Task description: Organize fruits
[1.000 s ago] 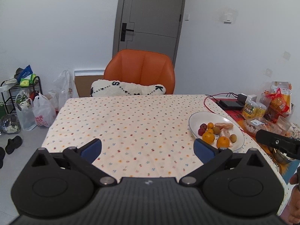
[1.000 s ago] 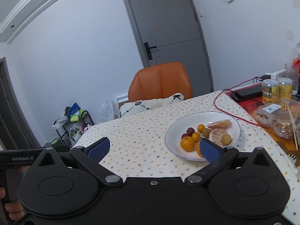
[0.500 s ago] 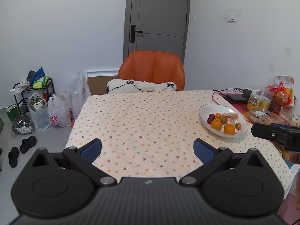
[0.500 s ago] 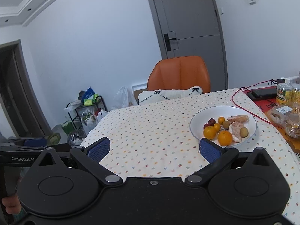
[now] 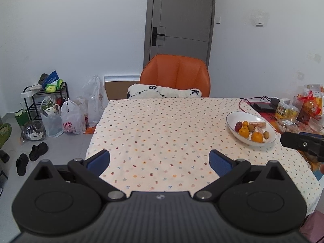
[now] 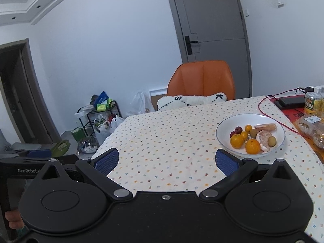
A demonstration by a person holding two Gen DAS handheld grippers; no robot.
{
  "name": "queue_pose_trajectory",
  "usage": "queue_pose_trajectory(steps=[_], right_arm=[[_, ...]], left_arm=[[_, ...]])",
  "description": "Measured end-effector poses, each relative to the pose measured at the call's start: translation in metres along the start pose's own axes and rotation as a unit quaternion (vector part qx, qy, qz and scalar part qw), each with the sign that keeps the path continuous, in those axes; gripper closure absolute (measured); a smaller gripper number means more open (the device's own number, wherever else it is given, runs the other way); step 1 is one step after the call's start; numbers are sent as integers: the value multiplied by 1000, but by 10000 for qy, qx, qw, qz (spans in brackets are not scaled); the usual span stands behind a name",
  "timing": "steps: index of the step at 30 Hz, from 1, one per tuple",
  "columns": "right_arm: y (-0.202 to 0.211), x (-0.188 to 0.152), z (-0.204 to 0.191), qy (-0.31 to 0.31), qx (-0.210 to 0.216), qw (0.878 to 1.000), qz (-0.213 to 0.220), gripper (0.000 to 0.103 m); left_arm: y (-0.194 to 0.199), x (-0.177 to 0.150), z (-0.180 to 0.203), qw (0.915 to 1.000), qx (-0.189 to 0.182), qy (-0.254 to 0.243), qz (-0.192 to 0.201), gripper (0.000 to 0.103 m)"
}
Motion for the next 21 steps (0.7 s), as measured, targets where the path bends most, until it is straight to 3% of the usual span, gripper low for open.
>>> queue_pose_trajectory(steps=[21], right_arm=[[-4, -4, 2, -15, -35, 10000, -46, 0]], left_arm=[[1, 0, -4, 10000, -6, 20, 32, 0]])
Point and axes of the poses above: each gripper's, at about its wrist camera, not at the fingertips, and y roughly against the way its jaws point, z to its right, x to its top, the point moved 5 cm from there along -y, roughly the way its jaws point, and after that the axes turned 10 degrees about x, right-handed, at the moved point
